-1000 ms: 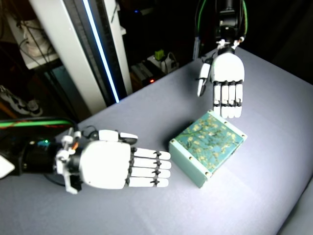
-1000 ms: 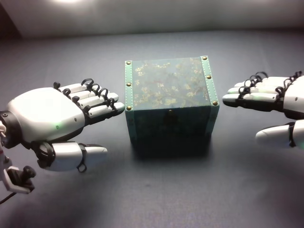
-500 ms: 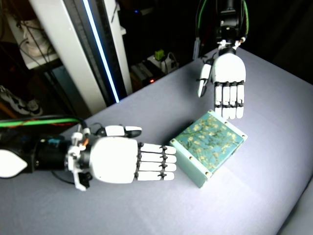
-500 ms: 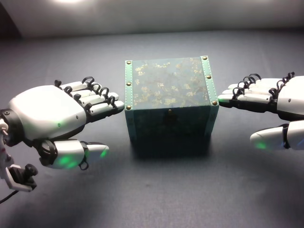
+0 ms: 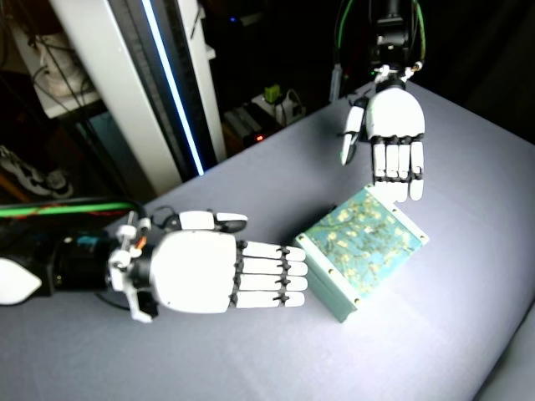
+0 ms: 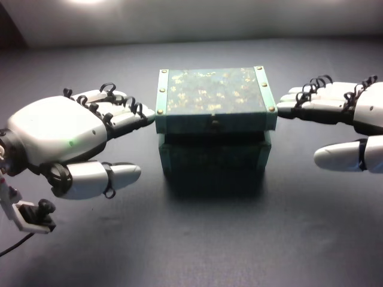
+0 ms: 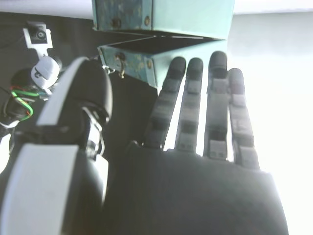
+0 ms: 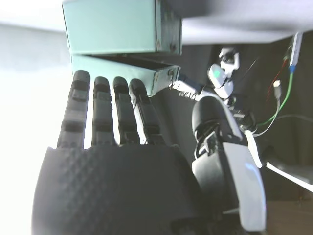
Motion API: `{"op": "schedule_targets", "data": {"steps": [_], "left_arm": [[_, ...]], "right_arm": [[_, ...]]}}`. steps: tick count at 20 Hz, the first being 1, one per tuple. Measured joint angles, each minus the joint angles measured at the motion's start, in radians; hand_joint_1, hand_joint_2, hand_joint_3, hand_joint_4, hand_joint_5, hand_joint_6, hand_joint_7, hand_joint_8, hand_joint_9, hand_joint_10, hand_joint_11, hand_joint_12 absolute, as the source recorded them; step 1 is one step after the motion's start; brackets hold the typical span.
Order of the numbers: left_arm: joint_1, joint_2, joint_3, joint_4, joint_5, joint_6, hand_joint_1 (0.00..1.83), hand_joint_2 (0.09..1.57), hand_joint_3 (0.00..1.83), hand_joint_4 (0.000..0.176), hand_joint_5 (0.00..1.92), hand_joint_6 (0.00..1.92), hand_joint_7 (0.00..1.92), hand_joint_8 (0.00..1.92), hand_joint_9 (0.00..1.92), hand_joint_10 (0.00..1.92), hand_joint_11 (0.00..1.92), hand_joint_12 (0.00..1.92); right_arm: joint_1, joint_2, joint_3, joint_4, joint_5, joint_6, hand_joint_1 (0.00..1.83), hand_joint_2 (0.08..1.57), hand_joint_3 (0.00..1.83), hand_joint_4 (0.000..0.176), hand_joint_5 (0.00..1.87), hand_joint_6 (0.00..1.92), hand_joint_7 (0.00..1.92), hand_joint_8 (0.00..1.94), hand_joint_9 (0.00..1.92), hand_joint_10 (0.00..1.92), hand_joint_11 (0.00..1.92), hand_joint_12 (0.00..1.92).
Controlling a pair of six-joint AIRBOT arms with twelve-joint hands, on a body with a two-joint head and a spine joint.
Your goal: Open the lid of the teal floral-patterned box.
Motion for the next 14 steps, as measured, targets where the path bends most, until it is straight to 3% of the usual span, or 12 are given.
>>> {"op": "schedule_targets", "data": {"steps": [1, 2, 3, 4, 7, 8, 11, 12, 14], "left_arm": [[0.0, 0.0, 0.0, -0.013, -0.013, 0.0, 0.11, 1.45, 0.0, 0.0, 0.03, 0.0, 0.01, 0.0, 0.21, 0.0, 0.27, 0.57], [0.0, 0.0, 0.0, -0.023, -0.026, 0.001, 0.07, 1.46, 0.0, 0.0, 0.01, 0.0, 0.0, 0.0, 0.12, 0.0, 0.09, 0.5], [-0.001, 0.0, 0.0, -0.034, -0.039, 0.004, 0.04, 1.46, 0.0, 0.0, 0.0, 0.0, 0.0, 0.0, 0.04, 0.02, 0.02, 0.34], [-0.004, -0.003, 0.0, -0.052, -0.055, 0.02, 0.03, 1.46, 0.0, 0.0, 0.0, 0.0, 0.0, 0.0, 0.01, 0.0, 0.0, 0.2], [-0.009, -0.013, 0.002, -0.111, -0.087, 0.057, 0.02, 1.45, 0.0, 0.0, 0.0, 0.0, 0.0, 0.0, 0.01, 0.0, 0.0, 0.03], [-0.013, -0.022, 0.01, -0.125, -0.095, 0.062, 0.04, 1.44, 0.0, 0.014, 0.0, 0.0, 0.01, 0.0, 0.06, 0.02, 0.03, 0.04], [-0.048, -0.047, 0.039, -0.159, -0.101, 0.084, 0.23, 1.42, 0.0, 0.0, 0.06, 0.01, 0.07, 0.01, 0.05, 0.01, 0.0, 0.0], [-0.06, -0.055, 0.048, -0.165, -0.097, 0.086, 0.23, 1.43, 0.0, 0.0, 0.07, 0.01, 0.07, 0.01, 0.06, 0.0, 0.01, 0.0], [-0.087, -0.076, 0.074, -0.177, -0.085, 0.091, 0.03, 1.38, 0.0, 0.0, 0.08, 0.01, 0.06, 0.0, 0.06, 0.0, 0.03, 0.01]], "right_arm": [[0.0, 0.0, 0.001, 0.015, 0.009, 0.0, 0.0, 1.37, 0.0, 0.0, 0.14, 0.01, 0.12, 0.02, 0.06, 0.01, 0.02, 0.11], [0.0, 0.0, 0.005, 0.033, 0.021, 0.0, 0.0, 1.4, 0.01, 0.0, 0.13, 0.01, 0.1, 0.01, 0.05, 0.01, 0.01, 0.11], [0.0, -0.003, 0.011, 0.048, 0.034, 0.0, 0.0, 1.42, 0.02, 0.0, 0.12, 0.0, 0.1, 0.01, 0.05, 0.01, 0.01, 0.11], [0.0, -0.009, 0.016, 0.067, 0.045, 0.0, 0.0, 1.44, 0.01, 0.0, 0.16, 0.0, 0.13, 0.0, 0.08, 0.01, 0.04, 0.13], [0.0, -0.033, 0.038, 0.119, 0.072, 0.0, 0.0, 1.39, 0.0, 0.0, 0.16, 0.0, 0.14, 0.0, 0.09, 0.0, 0.03, 0.12], [0.0, -0.043, 0.049, 0.135, 0.08, 0.0, 0.0, 1.37, 0.0, 0.0, 0.15, 0.0, 0.13, 0.0, 0.09, 0.0, 0.03, 0.12], [0.023, -0.065, 0.077, 0.179, 0.085, -0.001, 0.0, 1.34, 0.0, 0.0, 0.17, 0.01, 0.15, 0.01, 0.11, 0.01, 0.04, 0.12], [0.034, -0.072, 0.085, 0.184, 0.082, -0.001, 0.0, 1.34, 0.0, 0.0, 0.17, 0.01, 0.15, 0.01, 0.11, 0.01, 0.04, 0.12], [0.043, -0.09, 0.11, 0.205, 0.081, -0.001, 0.0, 1.39, 0.0, 0.0, 0.17, 0.0, 0.15, 0.0, 0.1, 0.0, 0.05, 0.12]]}}
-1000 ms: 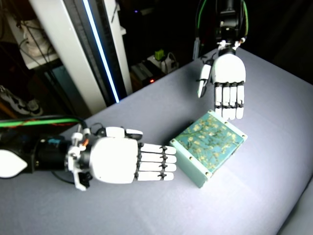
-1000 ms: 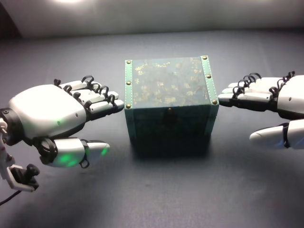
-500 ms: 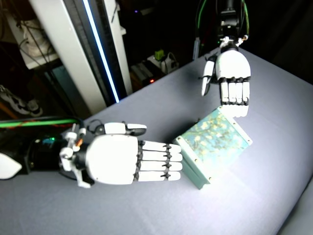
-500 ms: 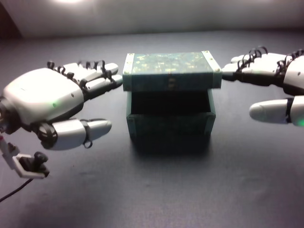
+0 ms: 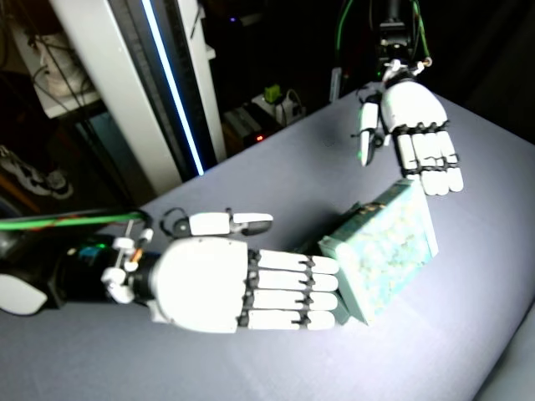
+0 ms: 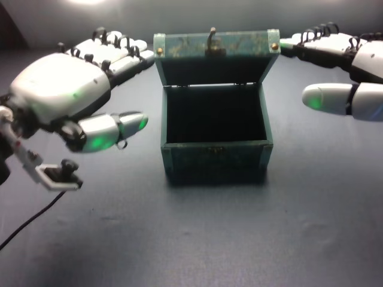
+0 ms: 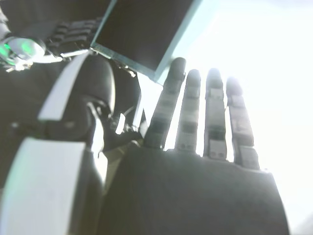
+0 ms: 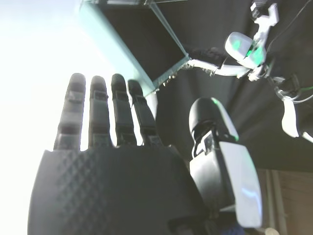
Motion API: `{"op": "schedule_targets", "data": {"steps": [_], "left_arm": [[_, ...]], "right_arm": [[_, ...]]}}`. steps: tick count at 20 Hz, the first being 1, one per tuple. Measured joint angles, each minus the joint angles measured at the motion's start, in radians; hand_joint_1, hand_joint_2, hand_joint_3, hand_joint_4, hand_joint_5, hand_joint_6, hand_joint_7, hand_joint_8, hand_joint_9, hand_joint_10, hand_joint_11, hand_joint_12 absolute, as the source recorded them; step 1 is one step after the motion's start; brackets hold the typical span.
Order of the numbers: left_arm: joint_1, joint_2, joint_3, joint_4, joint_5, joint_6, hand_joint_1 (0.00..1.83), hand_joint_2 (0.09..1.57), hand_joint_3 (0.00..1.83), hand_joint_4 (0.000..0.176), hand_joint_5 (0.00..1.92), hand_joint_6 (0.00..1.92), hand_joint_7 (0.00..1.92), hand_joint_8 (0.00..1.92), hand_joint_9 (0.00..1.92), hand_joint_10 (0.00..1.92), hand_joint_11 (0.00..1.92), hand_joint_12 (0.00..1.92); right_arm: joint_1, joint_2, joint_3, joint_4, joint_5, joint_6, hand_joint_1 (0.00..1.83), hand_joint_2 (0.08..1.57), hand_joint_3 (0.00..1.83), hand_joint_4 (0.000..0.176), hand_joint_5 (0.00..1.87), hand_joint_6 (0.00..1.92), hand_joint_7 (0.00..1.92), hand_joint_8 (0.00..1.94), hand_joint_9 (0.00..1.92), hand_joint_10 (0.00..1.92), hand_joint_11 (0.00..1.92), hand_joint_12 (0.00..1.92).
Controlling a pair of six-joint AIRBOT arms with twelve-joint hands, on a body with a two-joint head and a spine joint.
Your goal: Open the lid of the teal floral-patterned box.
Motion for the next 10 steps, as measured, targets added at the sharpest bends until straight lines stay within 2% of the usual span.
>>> {"op": "schedule_targets", "data": {"steps": [2, 4, 5, 6, 7, 8, 9, 10], "left_arm": [[-0.043, -0.021, 0.027, -0.016, 0.04, 0.041, 0.0, 1.29, 0.0, 0.0, 0.05, 0.0, 0.03, 0.0, 0.04, 0.0, 0.05, 0.02], [-0.061, -0.031, 0.041, -0.031, 0.061, 0.074, 0.0, 1.27, 0.0, 0.0, 0.06, 0.01, 0.04, 0.0, 0.06, 0.01, 0.07, 0.03], [-0.071, -0.037, 0.052, -0.031, 0.068, 0.077, 0.0, 1.38, 0.01, 0.0, 0.07, 0.0, 0.06, 0.0, 0.07, 0.0, 0.09, 0.03], [-0.077, -0.049, 0.065, -0.037, 0.076, 0.081, 0.13, 1.5, 0.02, 0.0, 0.09, 0.0, 0.08, 0.0, 0.08, 0.0, 0.09, 0.03], [-0.084, -0.056, 0.076, -0.043, 0.084, 0.08, 0.23, 1.54, 0.01, 0.0, 0.09, 0.0, 0.08, 0.0, 0.09, 0.0, 0.08, 0.03], [-0.096, -0.064, 0.09, -0.045, 0.102, 0.085, 0.4, 1.56, 0.0, 0.0, 0.08, 0.0, 0.08, 0.0, 0.08, 0.0, 0.07, 0.03], [-0.1, -0.068, 0.096, -0.049, 0.104, 0.09, 0.48, 1.56, 0.0, 0.0, 0.08, 0.0, 0.07, 0.0, 0.07, 0.0, 0.07, 0.03], [-0.105, -0.068, 0.097, -0.055, 0.113, 0.098, 0.45, 1.56, 0.0, 0.0, 0.08, 0.0, 0.06, 0.0, 0.07, 0.0, 0.07, 0.03]], "right_arm": [[0.028, -0.026, 0.037, 0.006, -0.018, 0.0, 0.0, 1.41, 0.01, 0.0, 0.15, 0.0, 0.14, 0.0, 0.11, 0.0, 0.07, 0.13], [0.048, -0.046, 0.063, 0.013, -0.041, 0.0, 0.0, 1.4, 0.01, 0.0, 0.15, 0.0, 0.14, 0.0, 0.11, 0.0, 0.07, 0.14], [0.061, -0.058, 0.078, 0.015, -0.056, 0.0, 0.0, 1.4, 0.0, 0.0, 0.16, 0.01, 0.15, 0.01, 0.11, 0.01, 0.07, 0.14], [0.067, -0.065, 0.09, 0.019, -0.069, 0.0, 0.0, 1.39, 0.0, 0.0, 0.17, 0.01, 0.14, 0.0, 0.09, 0.0, 0.03, 0.13], [0.074, -0.071, 0.098, 0.019, -0.08, 0.0, 0.0, 1.38, 0.0, 0.0, 0.17, 0.0, 0.14, 0.0, 0.09, 0.0, 0.02, 0.13], [0.084, -0.077, 0.108, 0.014, -0.097, 0.0, 0.0, 1.38, 0.0, 0.0, 0.17, 0.0, 0.14, 0.0, 0.09, 0.0, 0.01, 0.13], [0.087, -0.079, 0.113, 0.011, -0.102, 0.001, 0.0, 1.39, 0.0, 0.0, 0.17, 0.01, 0.14, 0.0, 0.09, 0.0, 0.02, 0.13], [0.089, -0.08, 0.117, 0.008, -0.104, 0.0, 0.0, 1.41, 0.01, 0.0, 0.18, 0.01, 0.15, 0.0, 0.1, 0.01, 0.03, 0.14]]}}
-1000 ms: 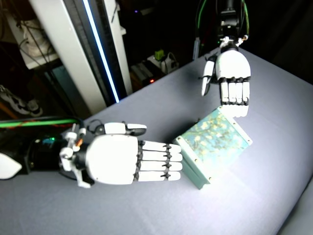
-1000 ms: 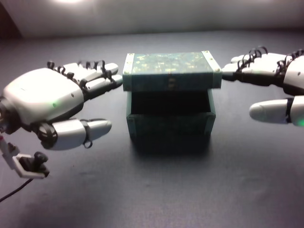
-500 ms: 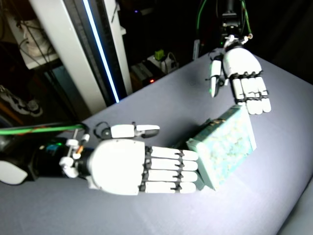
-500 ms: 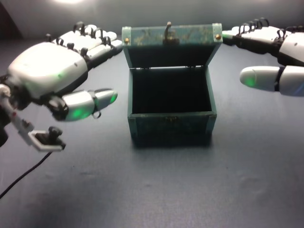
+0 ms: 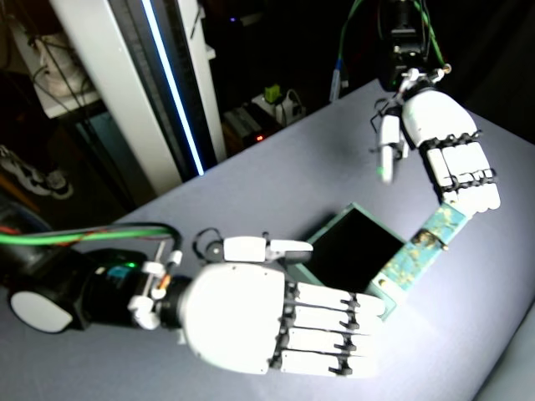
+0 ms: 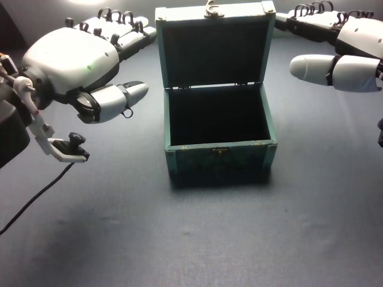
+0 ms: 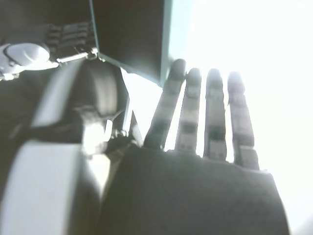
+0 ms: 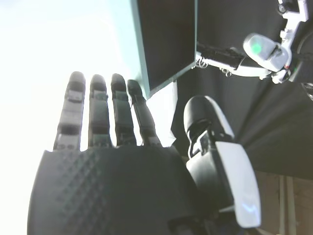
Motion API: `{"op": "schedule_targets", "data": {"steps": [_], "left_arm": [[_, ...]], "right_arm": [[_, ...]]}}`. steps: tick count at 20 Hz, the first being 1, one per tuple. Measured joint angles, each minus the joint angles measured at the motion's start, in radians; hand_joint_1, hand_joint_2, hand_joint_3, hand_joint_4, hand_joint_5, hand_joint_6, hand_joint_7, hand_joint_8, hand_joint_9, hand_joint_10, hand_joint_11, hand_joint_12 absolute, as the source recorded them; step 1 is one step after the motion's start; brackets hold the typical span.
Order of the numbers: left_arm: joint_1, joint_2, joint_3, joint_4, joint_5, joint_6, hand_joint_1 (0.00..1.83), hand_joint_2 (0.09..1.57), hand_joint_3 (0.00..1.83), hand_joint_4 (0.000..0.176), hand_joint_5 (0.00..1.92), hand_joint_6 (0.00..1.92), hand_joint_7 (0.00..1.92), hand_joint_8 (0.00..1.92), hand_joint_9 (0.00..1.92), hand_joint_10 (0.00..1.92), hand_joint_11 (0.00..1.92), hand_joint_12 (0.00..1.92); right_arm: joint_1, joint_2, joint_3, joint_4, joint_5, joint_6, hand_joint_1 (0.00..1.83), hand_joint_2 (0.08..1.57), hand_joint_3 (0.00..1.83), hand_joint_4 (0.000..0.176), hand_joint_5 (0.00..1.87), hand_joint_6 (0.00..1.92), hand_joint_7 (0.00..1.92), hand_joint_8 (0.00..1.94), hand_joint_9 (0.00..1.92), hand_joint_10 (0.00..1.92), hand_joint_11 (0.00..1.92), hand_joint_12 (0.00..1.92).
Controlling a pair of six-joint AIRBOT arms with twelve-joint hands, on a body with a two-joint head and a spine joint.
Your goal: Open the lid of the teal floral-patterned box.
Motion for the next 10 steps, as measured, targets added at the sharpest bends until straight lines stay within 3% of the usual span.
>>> {"op": "schedule_targets", "data": {"steps": [5, 10], "left_arm": [[-0.002, 0.0, 0.0, -0.01, 0.004, 0.02, 0.39, 1.53, 0.0, 0.0, 0.08, 0.0, 0.07, 0.0, 0.06, 0.0, 0.04, 0.02], [-0.002, 0.004, 0.0, -0.017, 0.005, 0.04, 0.48, 1.51, 0.0, 0.0, 0.09, 0.0, 0.07, 0.0, 0.06, 0.0, 0.05, 0.02]], "right_arm": [[0.0, 0.0, 0.0, -0.002, -0.002, 0.0, 0.0, 1.36, 0.0, 0.0, 0.16, 0.0, 0.11, 0.0, 0.07, 0.0, 0.01, 0.14], [0.0, 0.002, 0.0, -0.002, -0.003, 0.0, 0.0, 1.39, 0.0, 0.0, 0.17, 0.01, 0.13, 0.01, 0.09, 0.01, 0.02, 0.15]]}}
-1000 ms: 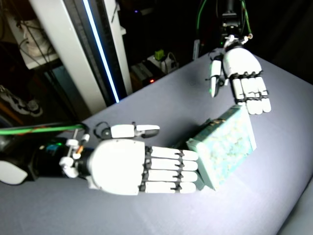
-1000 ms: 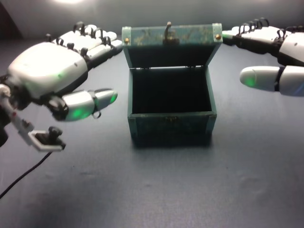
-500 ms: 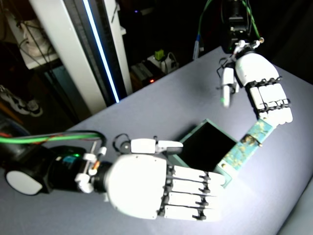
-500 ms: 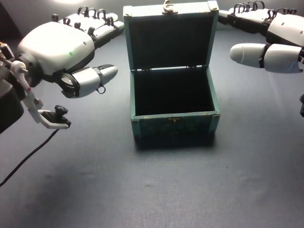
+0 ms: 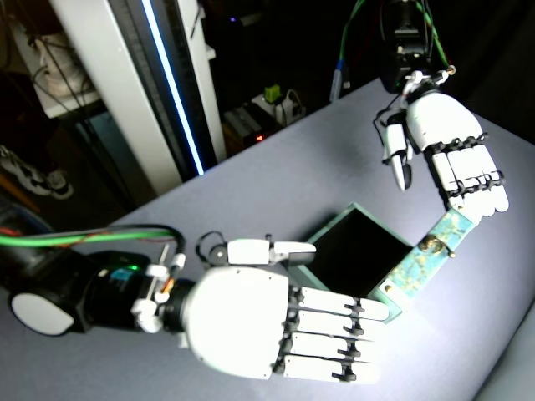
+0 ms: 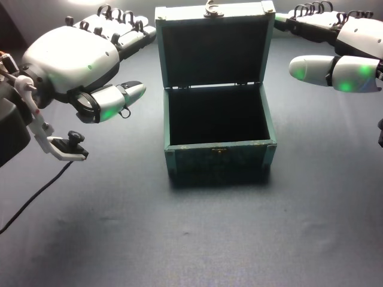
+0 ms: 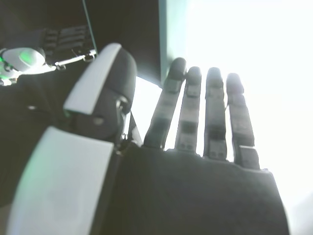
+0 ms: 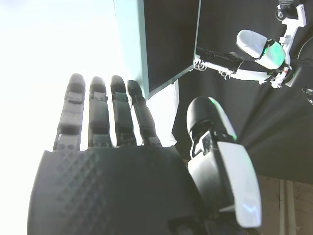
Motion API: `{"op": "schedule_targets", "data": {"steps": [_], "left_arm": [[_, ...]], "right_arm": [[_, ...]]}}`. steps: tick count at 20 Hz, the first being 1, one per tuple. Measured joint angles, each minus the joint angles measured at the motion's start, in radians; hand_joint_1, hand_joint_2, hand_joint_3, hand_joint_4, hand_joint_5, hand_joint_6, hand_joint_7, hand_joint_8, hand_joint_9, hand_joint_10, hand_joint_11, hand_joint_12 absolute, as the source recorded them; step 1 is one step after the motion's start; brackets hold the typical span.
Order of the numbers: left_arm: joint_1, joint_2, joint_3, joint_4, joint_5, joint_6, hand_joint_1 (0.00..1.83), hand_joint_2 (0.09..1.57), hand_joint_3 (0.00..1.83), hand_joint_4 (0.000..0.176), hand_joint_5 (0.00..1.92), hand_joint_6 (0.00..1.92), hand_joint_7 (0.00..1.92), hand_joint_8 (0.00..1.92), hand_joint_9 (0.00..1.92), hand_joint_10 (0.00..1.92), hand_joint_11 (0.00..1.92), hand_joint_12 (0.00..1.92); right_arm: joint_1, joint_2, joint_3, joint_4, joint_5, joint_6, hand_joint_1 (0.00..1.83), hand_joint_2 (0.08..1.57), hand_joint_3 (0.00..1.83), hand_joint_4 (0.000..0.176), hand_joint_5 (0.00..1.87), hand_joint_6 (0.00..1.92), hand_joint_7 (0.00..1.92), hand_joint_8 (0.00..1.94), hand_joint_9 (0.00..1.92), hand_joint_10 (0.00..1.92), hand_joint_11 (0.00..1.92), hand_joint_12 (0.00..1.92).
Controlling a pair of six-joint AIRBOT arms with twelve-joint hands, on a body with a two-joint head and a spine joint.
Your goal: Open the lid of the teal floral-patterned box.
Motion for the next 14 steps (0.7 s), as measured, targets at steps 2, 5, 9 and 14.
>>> {"op": "schedule_targets", "data": {"steps": [2, 5, 9, 14], "left_arm": [[0.0, 0.005, -0.001, -0.01, 0.0, 0.013, 0.51, 1.5, 0.0, 0.0, 0.1, 0.0, 0.08, 0.0, 0.07, 0.0, 0.04, 0.02], [-0.019, 0.006, 0.026, -0.042, 0.01, 0.032, 0.49, 1.49, 0.0, 0.0, 0.11, 0.0, 0.08, 0.0, 0.06, 0.0, 0.05, 0.03], [-0.011, 0.016, 0.026, -0.078, 0.012, 0.045, 0.51, 1.49, 0.0, 0.0, 0.1, 0.0, 0.07, 0.0, 0.04, 0.0, 0.03, 0.02], [0.003, 0.048, 0.012, -0.109, -0.011, 0.055, 0.34, 1.48, 0.0, 0.0, 0.06, 0.0, 0.06, 0.0, 0.04, 0.0, 0.01, 0.0]], "right_arm": [[0.0, 0.004, 0.0, -0.008, 0.0, 0.0, 0.0, 1.42, 0.02, 0.0, 0.17, 0.0, 0.13, 0.01, 0.1, 0.01, 0.03, 0.16], [0.006, 0.003, 0.019, -0.022, -0.019, -0.006, 0.0, 1.41, 0.01, 0.0, 0.16, 0.0, 0.13, 0.0, 0.1, 0.01, 0.04, 0.17], [0.006, 0.011, 0.01, -0.026, -0.052, -0.02, 0.0, 1.43, 0.01, 0.0, 0.15, 0.0, 0.12, 0.0, 0.08, 0.0, 0.01, 0.17], [0.006, 0.023, 0.0, -0.008, -0.064, -0.064, 0.0, 1.43, 0.0, 0.008, 0.13, 0.0, 0.21, 0.01, 0.25, 0.02, 0.06, 0.5]]}}
